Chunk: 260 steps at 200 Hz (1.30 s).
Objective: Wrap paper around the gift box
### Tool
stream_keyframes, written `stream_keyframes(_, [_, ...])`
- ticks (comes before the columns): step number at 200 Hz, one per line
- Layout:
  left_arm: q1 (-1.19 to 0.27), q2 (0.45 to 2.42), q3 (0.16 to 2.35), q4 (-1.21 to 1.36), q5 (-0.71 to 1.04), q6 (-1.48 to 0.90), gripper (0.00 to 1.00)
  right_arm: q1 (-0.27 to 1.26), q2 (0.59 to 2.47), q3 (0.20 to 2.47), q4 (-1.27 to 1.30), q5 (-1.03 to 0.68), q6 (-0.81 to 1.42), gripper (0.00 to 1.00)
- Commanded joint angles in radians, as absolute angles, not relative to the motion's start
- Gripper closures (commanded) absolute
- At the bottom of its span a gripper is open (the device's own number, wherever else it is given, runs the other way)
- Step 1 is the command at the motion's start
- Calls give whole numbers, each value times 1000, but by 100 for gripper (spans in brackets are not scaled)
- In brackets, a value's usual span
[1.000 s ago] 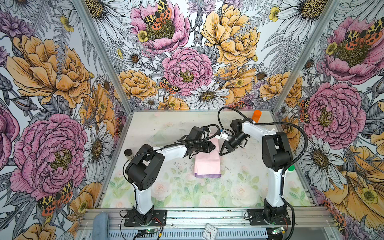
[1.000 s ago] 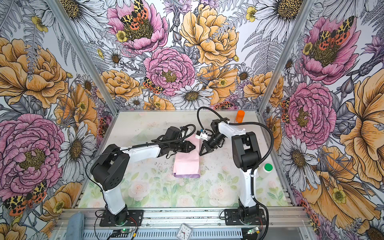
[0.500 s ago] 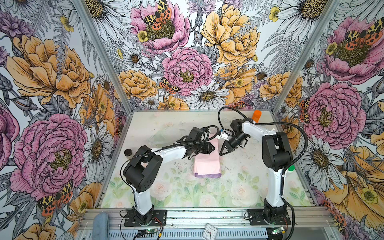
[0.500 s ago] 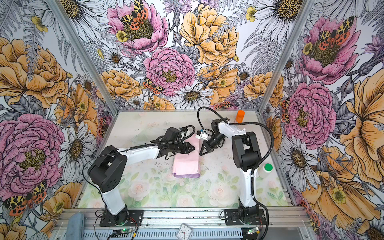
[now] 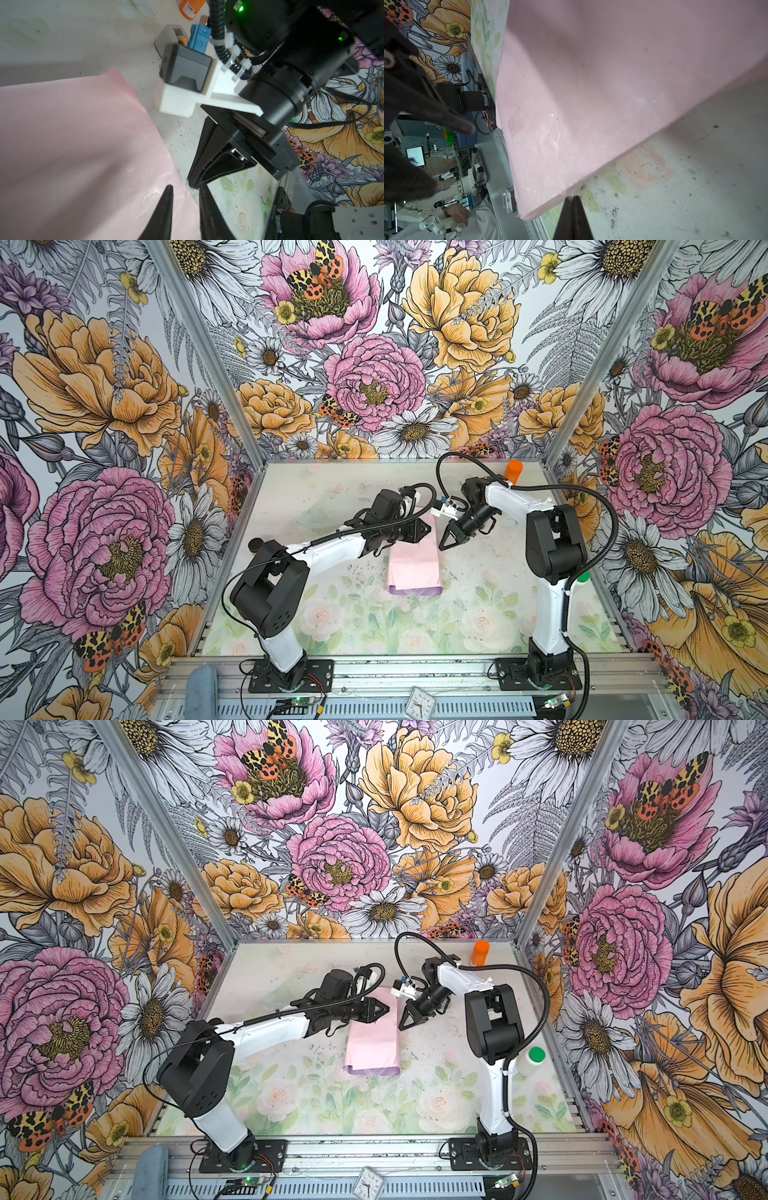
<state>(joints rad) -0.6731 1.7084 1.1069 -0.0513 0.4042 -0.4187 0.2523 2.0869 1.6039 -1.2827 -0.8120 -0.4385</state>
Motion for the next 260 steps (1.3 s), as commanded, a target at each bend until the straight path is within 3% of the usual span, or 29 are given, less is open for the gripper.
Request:
stream_keyframes(1, [-694,1729,1136,-45,449,-381,78,259,2056,1617,-1284,-812,-444,100])
stream_keyframes(118, [-719,1867,1226,-119,427,-369,82,260,2066,1619,-1283,-804,-445,100])
stream_keyframes(236, [-714,1879,1179,-147,352,-368,85,259,2083,1625,-1282,-786,-434,100])
stream_keyframes(260, [-713,1882,1160,-134,349,-374,85,257,2086,1629,-1278,-763,-419,82])
